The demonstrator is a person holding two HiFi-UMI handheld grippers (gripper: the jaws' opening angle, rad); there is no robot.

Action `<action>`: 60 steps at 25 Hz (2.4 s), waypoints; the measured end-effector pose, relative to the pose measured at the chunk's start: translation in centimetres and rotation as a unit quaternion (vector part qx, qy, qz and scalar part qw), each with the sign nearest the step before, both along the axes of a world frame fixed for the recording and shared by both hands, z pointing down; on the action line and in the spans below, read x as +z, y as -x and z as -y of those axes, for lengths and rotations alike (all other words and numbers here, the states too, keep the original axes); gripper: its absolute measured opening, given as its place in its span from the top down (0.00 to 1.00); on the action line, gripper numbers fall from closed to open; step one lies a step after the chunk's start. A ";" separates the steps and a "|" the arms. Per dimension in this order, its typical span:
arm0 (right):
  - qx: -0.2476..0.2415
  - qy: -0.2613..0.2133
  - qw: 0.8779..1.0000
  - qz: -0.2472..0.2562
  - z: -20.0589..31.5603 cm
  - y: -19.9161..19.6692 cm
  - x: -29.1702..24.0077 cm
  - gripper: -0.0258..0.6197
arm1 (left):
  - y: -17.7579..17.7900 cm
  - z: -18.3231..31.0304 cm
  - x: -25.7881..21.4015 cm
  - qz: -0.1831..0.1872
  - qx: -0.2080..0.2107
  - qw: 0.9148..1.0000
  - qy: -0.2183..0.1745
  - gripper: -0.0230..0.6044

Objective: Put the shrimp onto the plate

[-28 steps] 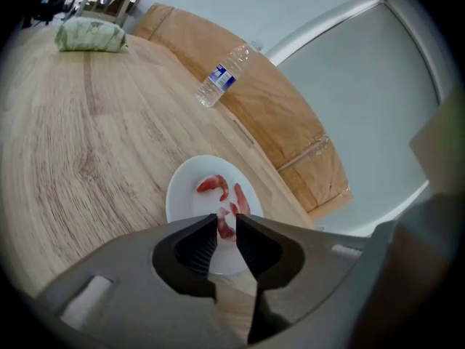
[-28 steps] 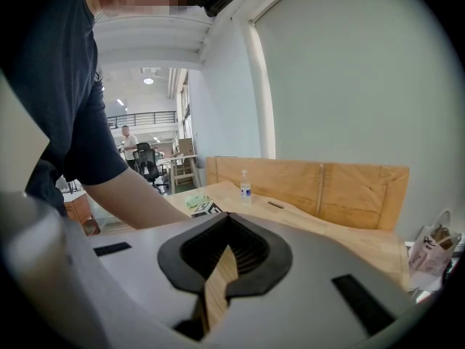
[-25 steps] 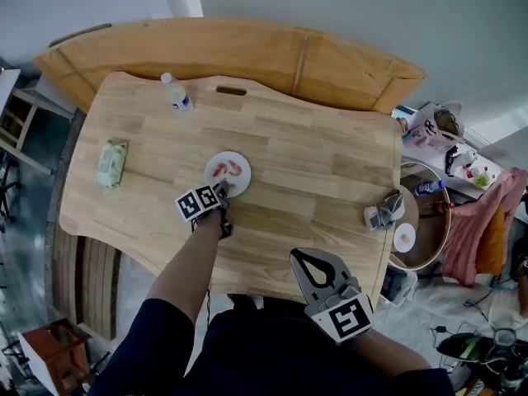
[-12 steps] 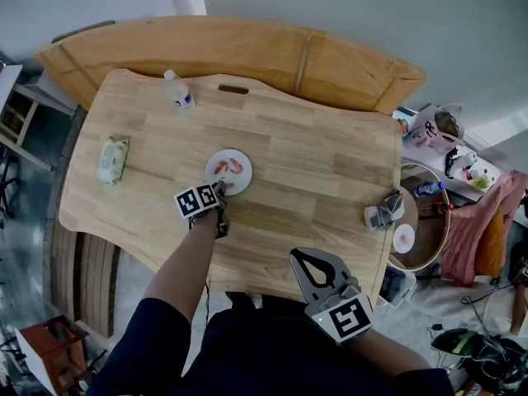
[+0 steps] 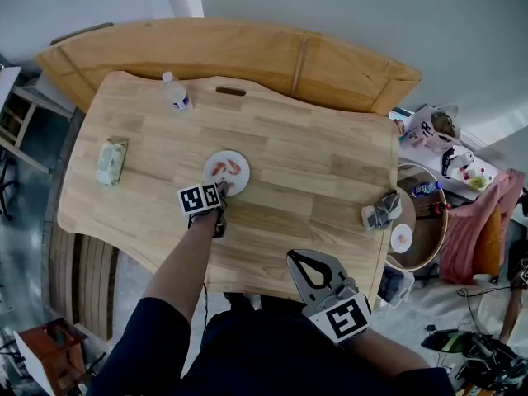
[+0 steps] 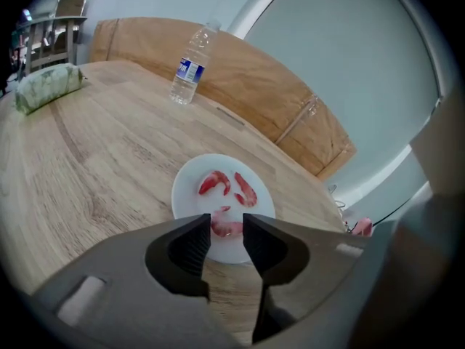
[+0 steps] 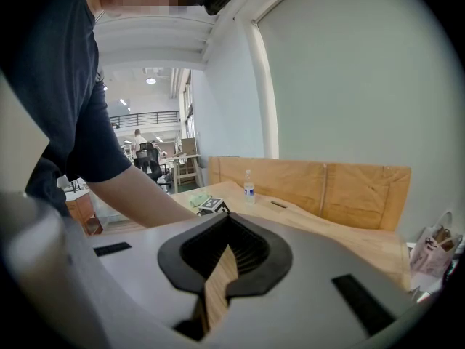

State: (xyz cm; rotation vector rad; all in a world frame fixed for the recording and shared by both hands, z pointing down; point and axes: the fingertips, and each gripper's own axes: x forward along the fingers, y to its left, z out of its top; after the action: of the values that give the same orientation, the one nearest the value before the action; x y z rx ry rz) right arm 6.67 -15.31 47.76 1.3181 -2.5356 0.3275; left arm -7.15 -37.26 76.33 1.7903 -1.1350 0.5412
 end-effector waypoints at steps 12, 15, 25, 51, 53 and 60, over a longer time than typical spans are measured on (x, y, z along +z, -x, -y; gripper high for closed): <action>-0.005 -0.011 1.000 0.005 -0.4 0.9 -1.2 0.95 | 0.3 -2.0 -4.1 -0.069 -0.019 0.997 -0.039 0.76; -0.008 -0.019 1.000 0.007 -0.6 1.6 -1.9 0.95 | 0.1 -4.0 -7.1 -0.088 -0.005 0.994 -0.069 0.76; -0.004 -0.039 0.999 0.014 -2.1 4.7 -4.0 0.95 | 2.0 -10.9 -18.2 -0.134 0.029 0.977 -0.164 0.78; -0.024 -0.060 0.998 0.023 -6.2 12.9 -6.6 0.95 | 3.4 -27.0 -37.6 -0.100 0.222 0.877 -0.413 0.95; -0.029 -0.061 0.997 0.021 -6.7 13.1 -6.6 0.95 | 2.8 -27.8 -37.3 -0.103 0.232 0.874 -0.414 0.95; -0.035 -0.072 0.997 0.017 -7.5 12.9 -6.7 0.95 | 1.4 -29.7 -37.2 -0.109 0.256 0.865 -0.417 0.95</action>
State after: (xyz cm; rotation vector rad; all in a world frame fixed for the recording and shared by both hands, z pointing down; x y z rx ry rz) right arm -6.23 -7.85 41.10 1.2783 -2.6702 0.1556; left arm -8.60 -7.61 39.13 2.8655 -0.7579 0.1073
